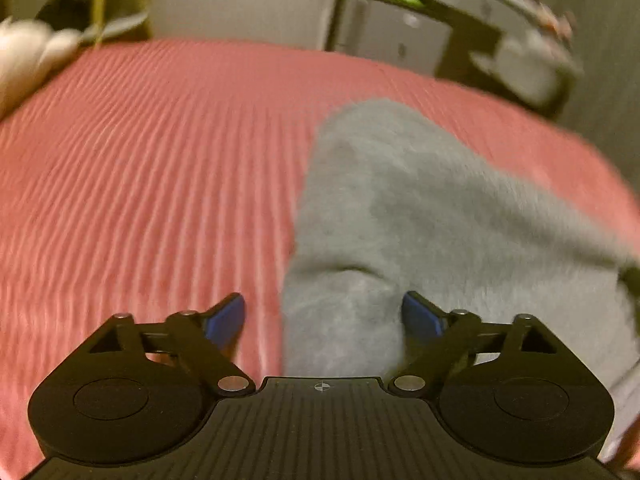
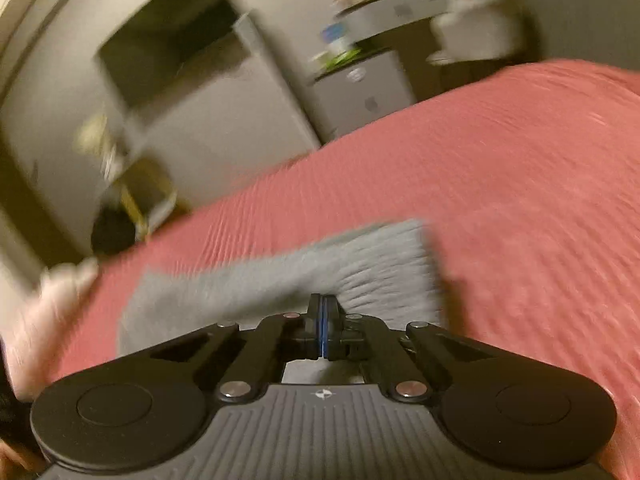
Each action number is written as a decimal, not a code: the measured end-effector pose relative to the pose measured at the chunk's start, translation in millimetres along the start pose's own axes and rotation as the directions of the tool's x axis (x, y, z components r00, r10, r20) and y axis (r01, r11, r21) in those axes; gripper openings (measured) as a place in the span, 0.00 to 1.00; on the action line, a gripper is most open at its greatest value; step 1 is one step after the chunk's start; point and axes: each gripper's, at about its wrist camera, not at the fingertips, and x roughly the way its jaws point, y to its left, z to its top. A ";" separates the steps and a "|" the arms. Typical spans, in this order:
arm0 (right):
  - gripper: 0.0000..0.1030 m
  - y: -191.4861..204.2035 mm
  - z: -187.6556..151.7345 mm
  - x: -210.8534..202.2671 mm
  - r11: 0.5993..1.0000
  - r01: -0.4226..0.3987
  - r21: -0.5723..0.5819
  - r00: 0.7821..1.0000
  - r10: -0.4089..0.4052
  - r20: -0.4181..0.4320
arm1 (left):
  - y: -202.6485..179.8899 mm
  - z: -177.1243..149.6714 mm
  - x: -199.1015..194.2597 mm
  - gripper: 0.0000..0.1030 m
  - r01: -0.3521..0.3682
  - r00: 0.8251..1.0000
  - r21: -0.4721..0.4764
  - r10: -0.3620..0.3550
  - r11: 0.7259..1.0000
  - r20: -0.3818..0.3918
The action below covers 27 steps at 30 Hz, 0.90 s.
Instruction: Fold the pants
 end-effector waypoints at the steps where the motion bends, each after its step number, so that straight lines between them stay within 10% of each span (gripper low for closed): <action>1: 0.00 -4.2 -0.4 -9.7 0.999 0.014 0.036 1.000 -0.015 0.011 | 5.4 -3.5 -7.7 0.83 0.009 1.000 -0.019 -0.008 1.000 0.011; 9: 0.16 27.1 -3.5 -3.6 0.985 -0.140 0.104 0.985 0.149 -0.090 | -25.5 2.2 -37.1 0.76 0.052 0.992 0.112 -0.064 0.992 0.112; 17: 0.15 71.0 15.0 74.6 0.995 0.017 -0.093 0.981 -0.035 -0.189 | -60.9 36.2 22.2 0.80 -0.062 0.994 0.251 0.038 0.966 0.098; 20: 0.00 54.1 17.1 94.7 0.983 0.067 -0.173 0.982 -0.096 -0.164 | -35.8 36.6 52.8 1.00 -0.044 0.998 0.152 0.037 0.987 0.051; 27: 0.00 43.9 14.6 50.8 0.989 0.041 -0.139 0.995 -0.054 -0.088 | -3.4 28.0 11.3 0.94 -0.008 0.992 0.014 0.006 1.000 0.126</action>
